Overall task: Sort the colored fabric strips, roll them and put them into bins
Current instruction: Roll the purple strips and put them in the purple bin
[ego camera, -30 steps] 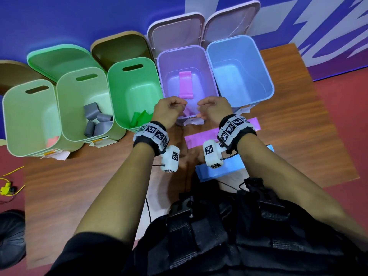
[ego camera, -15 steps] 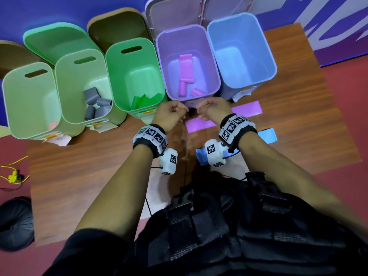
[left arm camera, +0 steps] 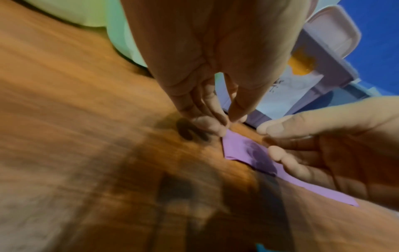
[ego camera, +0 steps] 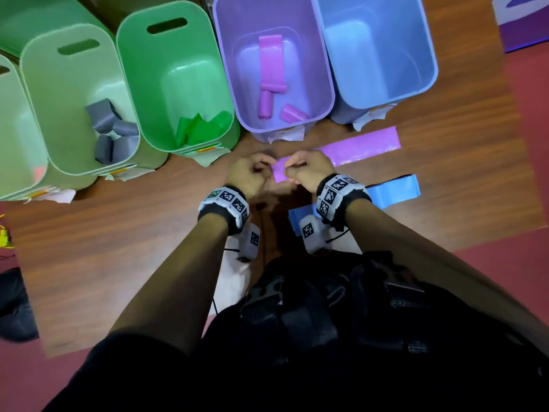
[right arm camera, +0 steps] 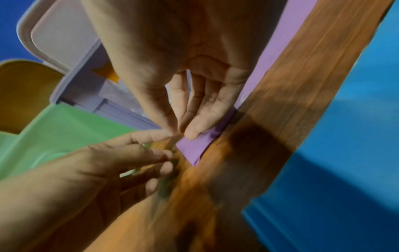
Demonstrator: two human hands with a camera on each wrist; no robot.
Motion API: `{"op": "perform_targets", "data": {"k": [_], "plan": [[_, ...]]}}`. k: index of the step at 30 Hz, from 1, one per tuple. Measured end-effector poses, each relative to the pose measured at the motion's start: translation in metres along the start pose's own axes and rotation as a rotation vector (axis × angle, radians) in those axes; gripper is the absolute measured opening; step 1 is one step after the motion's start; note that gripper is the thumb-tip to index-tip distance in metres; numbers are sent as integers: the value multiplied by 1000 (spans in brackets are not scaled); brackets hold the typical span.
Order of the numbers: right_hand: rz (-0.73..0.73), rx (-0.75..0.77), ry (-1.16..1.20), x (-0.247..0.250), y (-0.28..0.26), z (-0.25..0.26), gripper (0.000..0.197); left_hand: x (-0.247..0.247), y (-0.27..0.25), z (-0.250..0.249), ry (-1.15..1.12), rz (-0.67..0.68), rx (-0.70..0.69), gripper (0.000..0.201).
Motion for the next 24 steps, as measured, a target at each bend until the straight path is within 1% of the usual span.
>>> {"op": "perform_targets", "data": {"k": [3, 5, 7, 10, 12, 14, 19, 22, 24], "plan": [[25, -7, -57, -8, 2, -5, 18, -4, 6, 6, -2, -1, 22, 27], [37, 6, -103, -11, 4, -5, 17, -5, 8, 8, 3, -30, 19, 28], [40, -15, -135, -14, 6, -6, 17, -5, 11, 11, 10, -38, 32, 29], [42, -50, -138, -17, 9, -6, 19, -6, 14, 10, 6, 5, 46, 31], [47, -42, -164, -17, 11, -5, 22, -8, 17, 10, -11, 22, 59, 32], [54, -22, -200, -17, 11, -3, 22, -9, 19, 10, -26, 9, 73, 33], [19, 4, -177, -16, 12, -4, 18, -16, 17, -2, -106, 61, 65, 38], [1, 11, -191, -14, 11, -3, 15, -16, 15, -8, -142, 27, 66, 36], [-14, 0, -167, -9, 9, -1, 17, -15, 13, -13, -154, 26, 56, 31]]}}
Point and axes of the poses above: each hand's wrist, its own y-axis towards the middle knuckle, its own x-axis out of the back of the hand, z = x × y, the point moved 5 cm from there along y, towards the middle knuckle, and after that the axes turned 8 degrees about -y, right-handed, at the moved point
